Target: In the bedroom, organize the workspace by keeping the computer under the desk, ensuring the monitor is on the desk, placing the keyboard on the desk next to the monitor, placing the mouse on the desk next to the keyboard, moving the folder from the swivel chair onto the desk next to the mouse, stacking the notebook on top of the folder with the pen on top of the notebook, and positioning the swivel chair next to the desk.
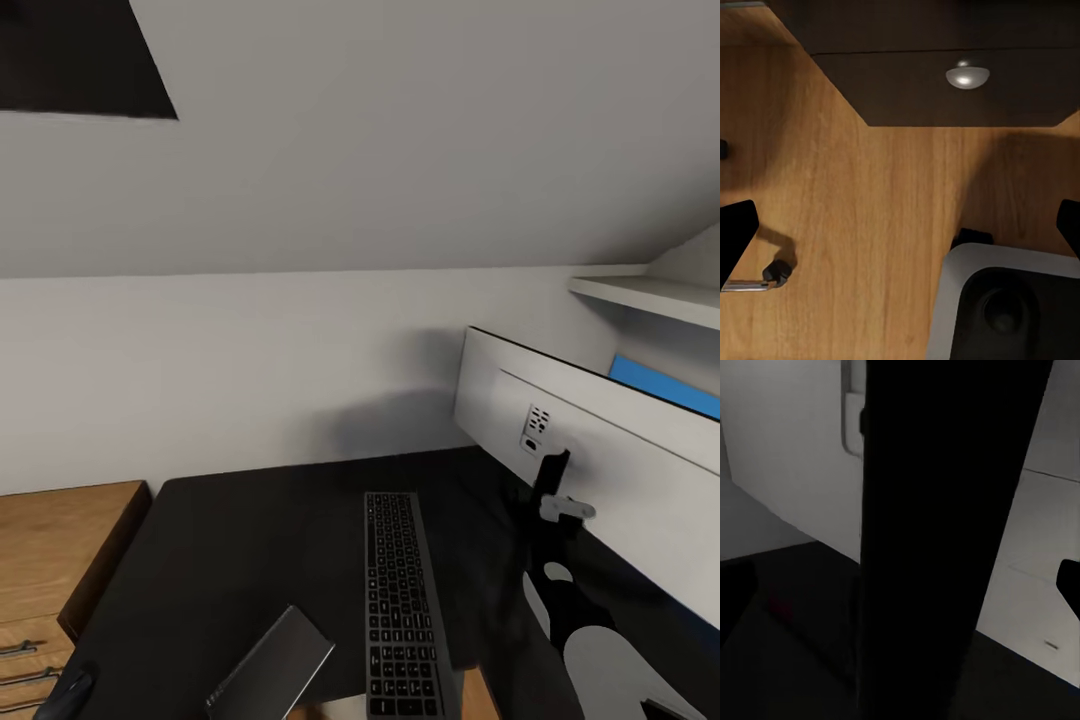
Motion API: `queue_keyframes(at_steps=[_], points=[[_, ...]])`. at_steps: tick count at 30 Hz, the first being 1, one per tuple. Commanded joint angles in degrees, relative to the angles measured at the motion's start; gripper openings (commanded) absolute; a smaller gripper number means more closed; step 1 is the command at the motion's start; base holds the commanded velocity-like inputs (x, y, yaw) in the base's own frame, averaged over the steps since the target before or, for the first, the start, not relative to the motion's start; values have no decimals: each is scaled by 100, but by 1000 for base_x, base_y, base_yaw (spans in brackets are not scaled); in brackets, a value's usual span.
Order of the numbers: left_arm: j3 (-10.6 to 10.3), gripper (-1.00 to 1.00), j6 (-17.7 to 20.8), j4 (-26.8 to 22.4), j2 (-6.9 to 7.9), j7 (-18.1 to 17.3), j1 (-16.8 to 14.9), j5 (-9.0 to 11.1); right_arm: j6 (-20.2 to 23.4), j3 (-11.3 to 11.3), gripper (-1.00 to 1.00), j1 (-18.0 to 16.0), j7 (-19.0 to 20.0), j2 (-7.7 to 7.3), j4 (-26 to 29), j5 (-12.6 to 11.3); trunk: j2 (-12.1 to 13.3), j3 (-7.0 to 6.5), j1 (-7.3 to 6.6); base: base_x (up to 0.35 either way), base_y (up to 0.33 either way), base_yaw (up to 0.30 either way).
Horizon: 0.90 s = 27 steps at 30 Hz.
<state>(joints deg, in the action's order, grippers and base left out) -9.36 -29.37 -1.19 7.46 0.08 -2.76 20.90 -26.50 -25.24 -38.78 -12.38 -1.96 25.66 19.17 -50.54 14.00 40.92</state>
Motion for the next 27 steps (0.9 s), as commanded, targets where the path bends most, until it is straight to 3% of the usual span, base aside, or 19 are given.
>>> queue_keyframes(at_steps=[1, 27], points=[[-49, 100, -16, 4, 1, 1, -2, 46, -19, -29, 100, -9, -21, 3, -8, 61, -5, 8, 2, 96, 0, 0], [-49, 100, -16, 5, 53, 1, -2, 46, 0, -43, 100, -9, -44, -38, -17, 61, -5, 8, 2, 21, 0, 0]])
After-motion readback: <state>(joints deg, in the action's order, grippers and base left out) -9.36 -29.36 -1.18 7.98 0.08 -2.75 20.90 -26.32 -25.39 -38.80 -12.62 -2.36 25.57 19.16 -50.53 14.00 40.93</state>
